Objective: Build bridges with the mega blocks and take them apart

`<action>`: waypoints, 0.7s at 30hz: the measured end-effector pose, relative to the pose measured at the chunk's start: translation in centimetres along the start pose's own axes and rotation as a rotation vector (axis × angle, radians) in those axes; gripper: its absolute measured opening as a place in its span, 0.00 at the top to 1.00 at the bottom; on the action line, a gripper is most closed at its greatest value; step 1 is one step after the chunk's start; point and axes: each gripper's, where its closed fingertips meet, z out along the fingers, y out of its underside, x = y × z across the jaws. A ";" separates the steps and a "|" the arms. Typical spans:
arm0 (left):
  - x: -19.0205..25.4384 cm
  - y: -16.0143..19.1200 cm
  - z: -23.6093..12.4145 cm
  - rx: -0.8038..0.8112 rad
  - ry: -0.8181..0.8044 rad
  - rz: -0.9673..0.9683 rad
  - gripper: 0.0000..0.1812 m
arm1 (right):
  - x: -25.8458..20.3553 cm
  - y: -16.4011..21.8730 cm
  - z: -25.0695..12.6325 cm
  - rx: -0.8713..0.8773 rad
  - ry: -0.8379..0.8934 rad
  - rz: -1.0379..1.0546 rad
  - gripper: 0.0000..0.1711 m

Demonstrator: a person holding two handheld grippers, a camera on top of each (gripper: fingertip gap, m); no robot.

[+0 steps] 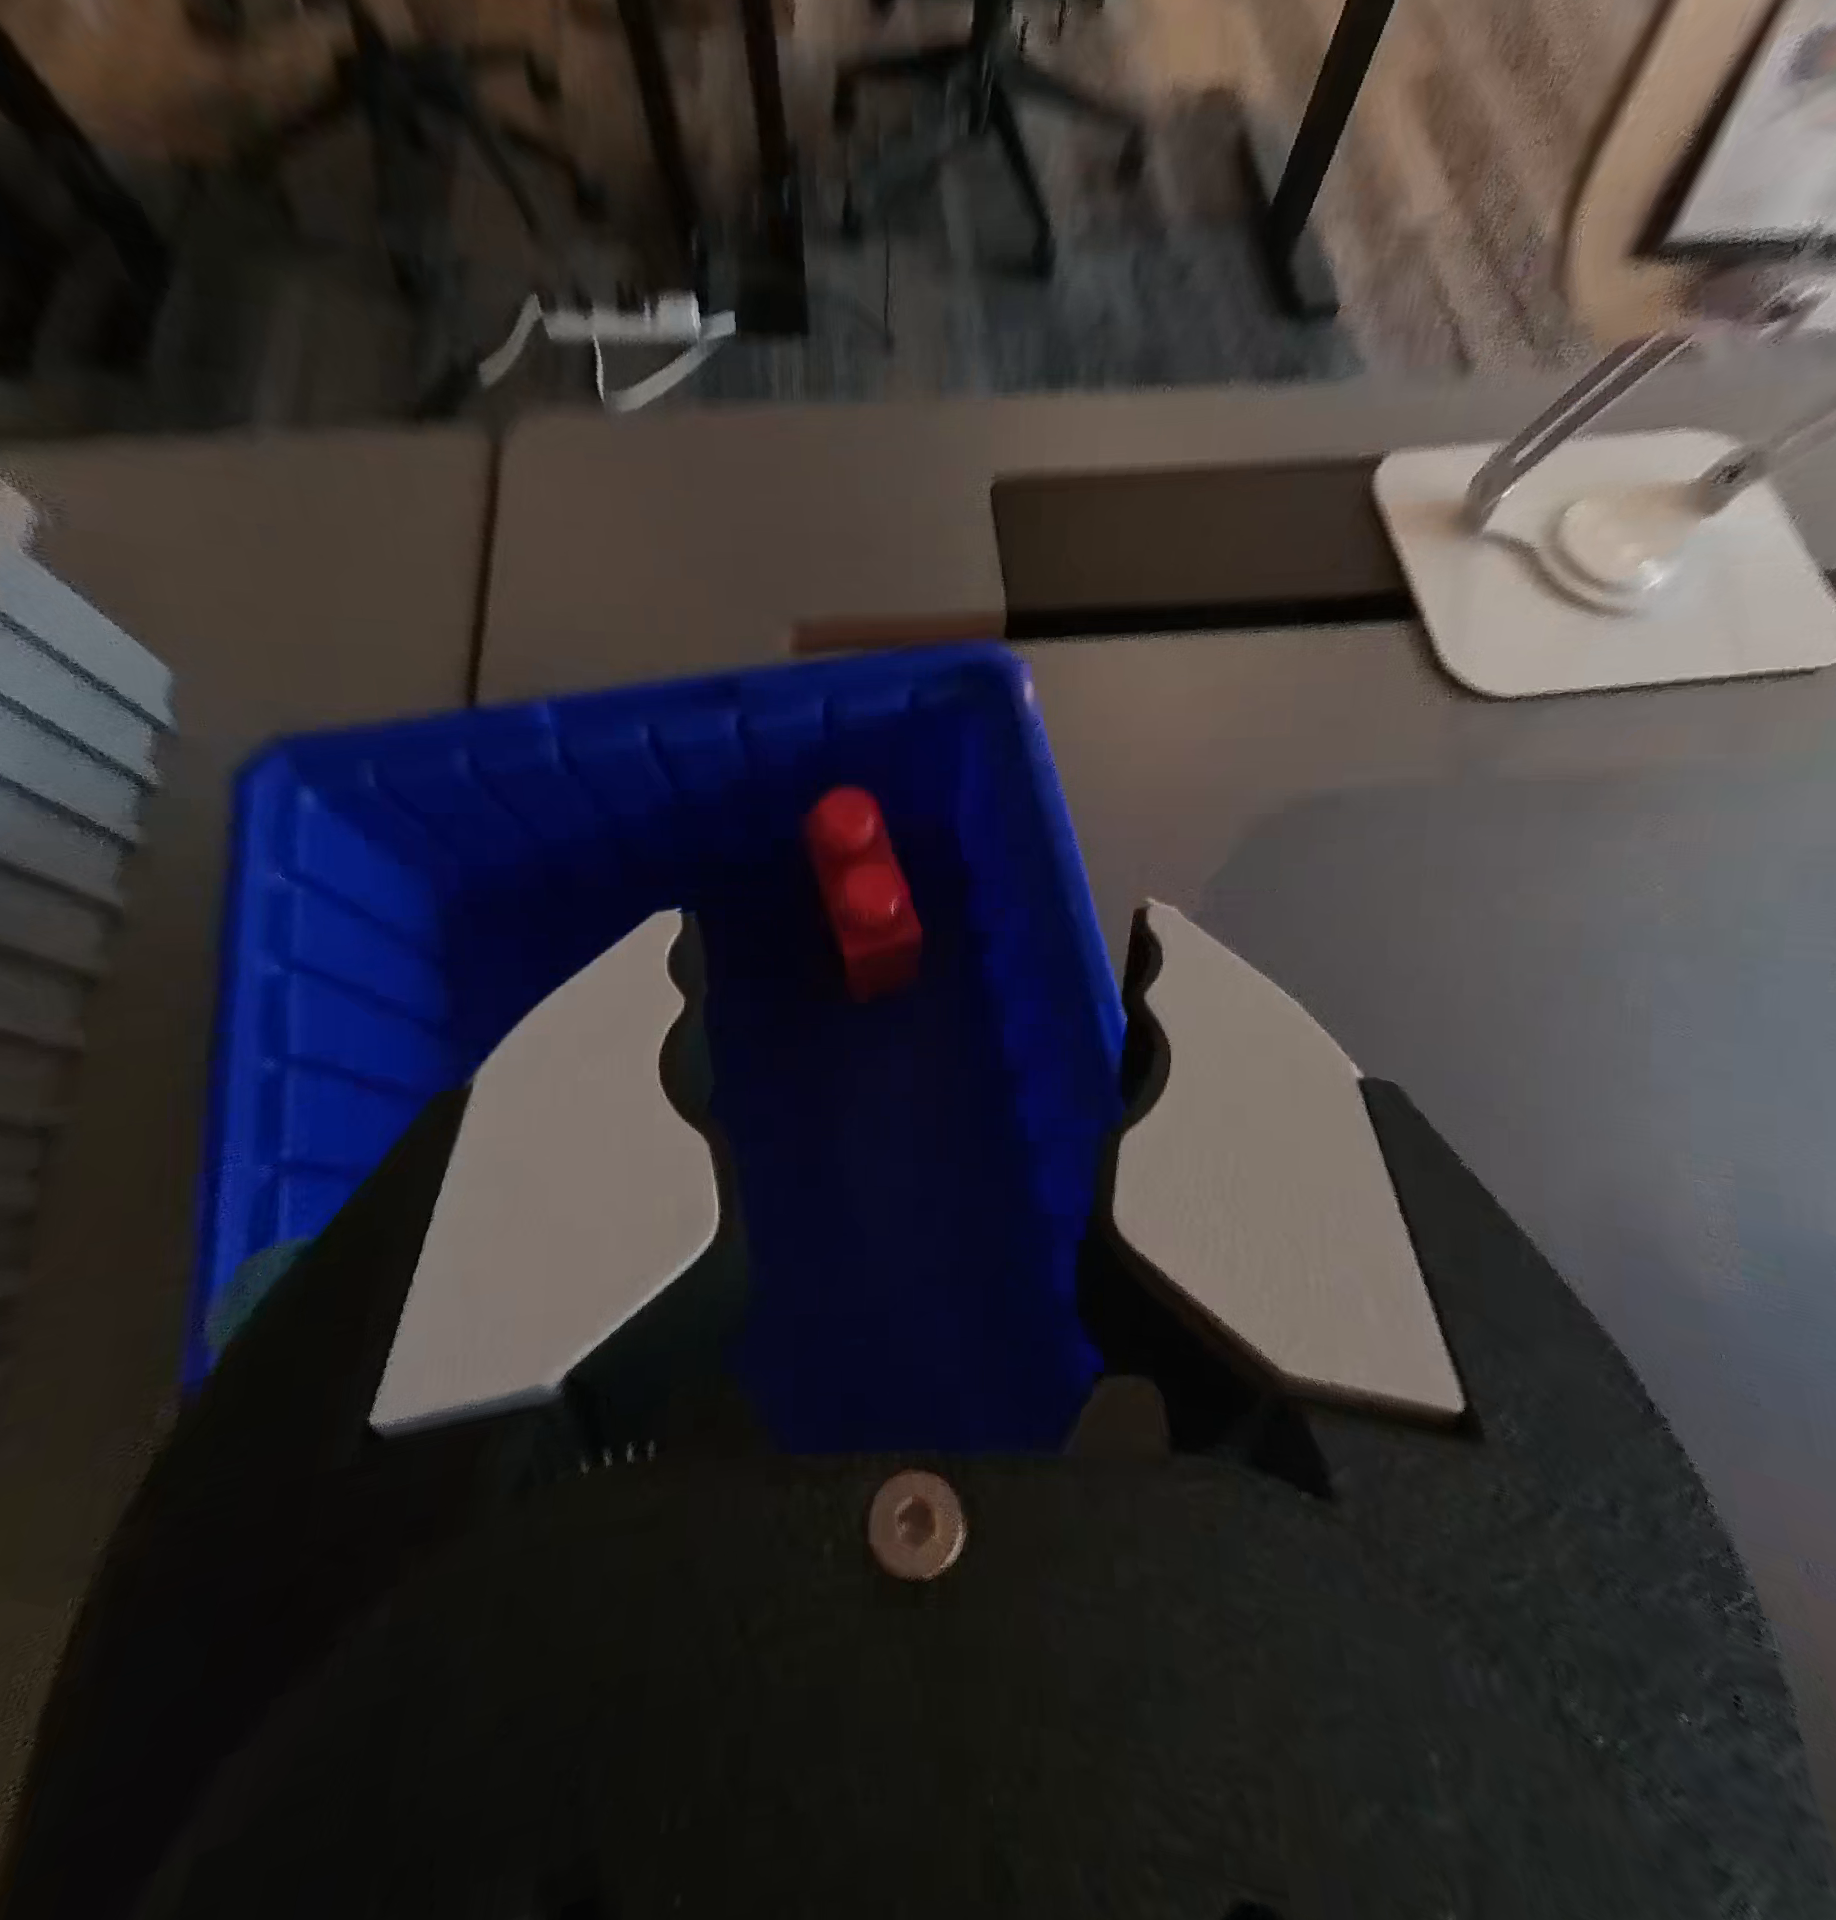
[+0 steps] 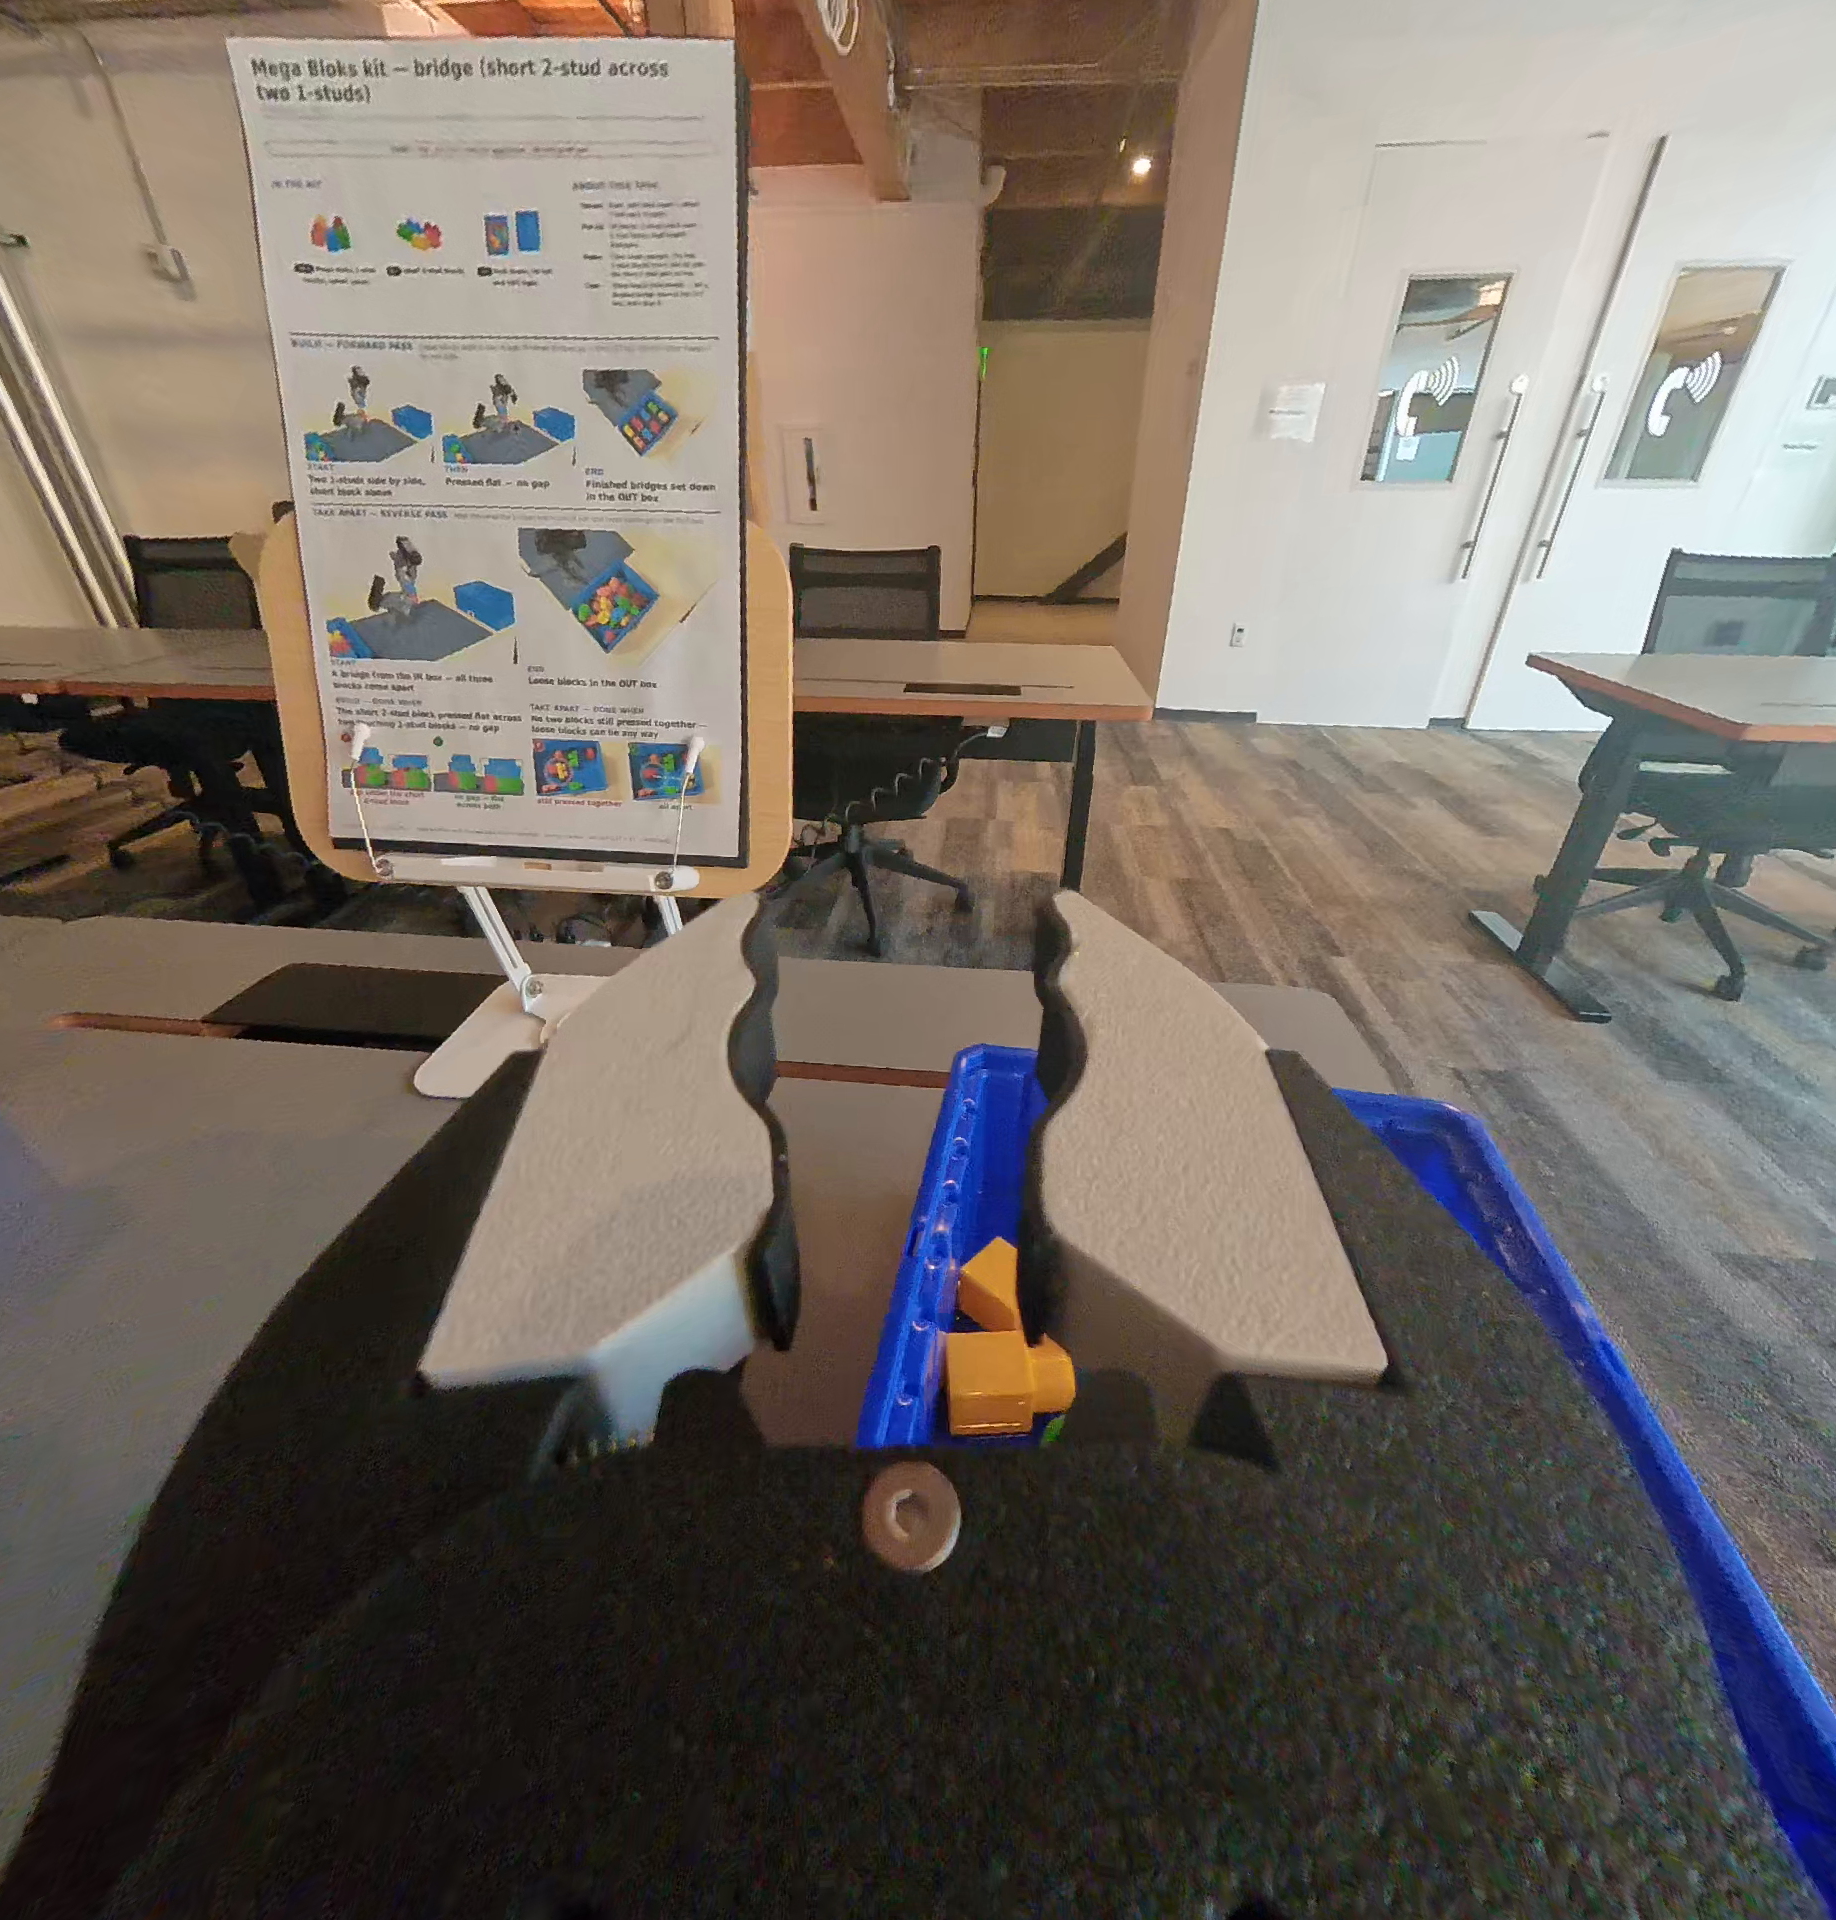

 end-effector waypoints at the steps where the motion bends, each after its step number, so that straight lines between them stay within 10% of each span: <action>1: -0.3 0.6 1.2 -0.039 0.001 -0.016 0.57 | 0.2 -0.1 -0.2 0.005 0.005 0.003 0.73; 21: -1.9 6.6 14.6 -0.416 -0.040 -0.064 0.68 | -1.2 -0.1 0.8 -0.039 0.014 -0.066 0.74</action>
